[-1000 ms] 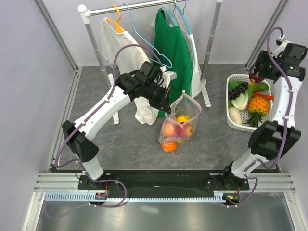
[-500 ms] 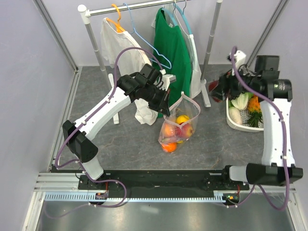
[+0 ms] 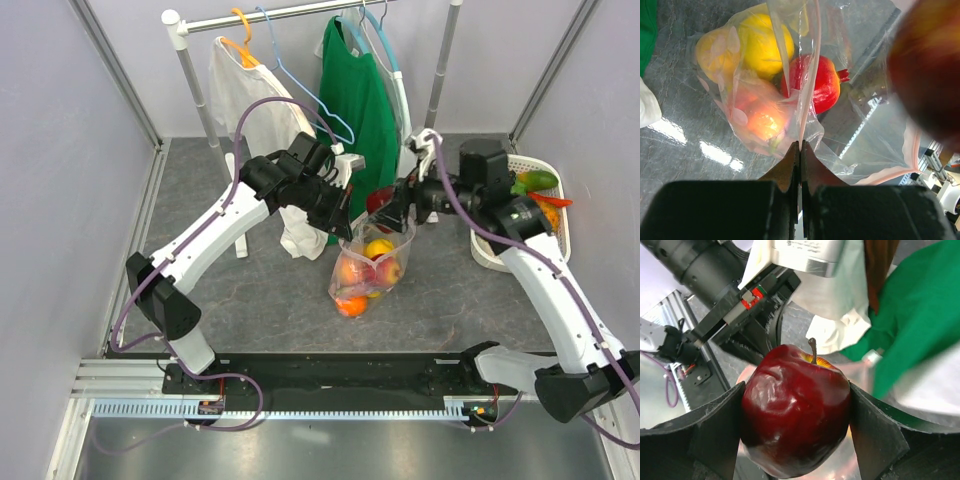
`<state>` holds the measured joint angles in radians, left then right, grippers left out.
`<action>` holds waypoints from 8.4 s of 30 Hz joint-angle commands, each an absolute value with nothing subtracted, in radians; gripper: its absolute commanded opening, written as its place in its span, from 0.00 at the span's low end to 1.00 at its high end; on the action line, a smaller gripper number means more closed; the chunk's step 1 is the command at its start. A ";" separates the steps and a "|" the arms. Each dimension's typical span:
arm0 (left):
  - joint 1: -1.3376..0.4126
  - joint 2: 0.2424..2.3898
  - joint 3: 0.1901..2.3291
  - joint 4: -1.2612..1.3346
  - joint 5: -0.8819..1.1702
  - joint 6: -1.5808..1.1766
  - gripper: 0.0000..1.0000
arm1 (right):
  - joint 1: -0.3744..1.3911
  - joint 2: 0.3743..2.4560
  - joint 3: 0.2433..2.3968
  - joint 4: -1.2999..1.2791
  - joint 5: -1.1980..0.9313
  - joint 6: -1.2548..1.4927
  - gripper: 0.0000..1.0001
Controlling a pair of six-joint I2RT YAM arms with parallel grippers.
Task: Place the food in the zip-top bag and seal the zipper
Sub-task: Place the fake fruit in the zipper food storage bag, then adjust the zipper food storage bag at the center of the board, then zip the zipper food storage bag at the center of the board.
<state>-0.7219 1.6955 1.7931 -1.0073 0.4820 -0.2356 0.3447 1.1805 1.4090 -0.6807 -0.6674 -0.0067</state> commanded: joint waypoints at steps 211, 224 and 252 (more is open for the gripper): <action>-0.472 1.062 1.184 -0.595 0.506 0.249 0.02 | 0.497 0.738 0.567 0.167 -0.704 0.262 0.84; -0.469 1.031 1.163 -0.614 0.534 0.287 0.02 | 0.456 0.744 0.554 0.235 -0.692 0.258 0.77; -0.400 1.080 1.192 -0.615 0.641 0.236 0.02 | 0.454 0.749 0.555 0.221 -0.745 0.206 0.14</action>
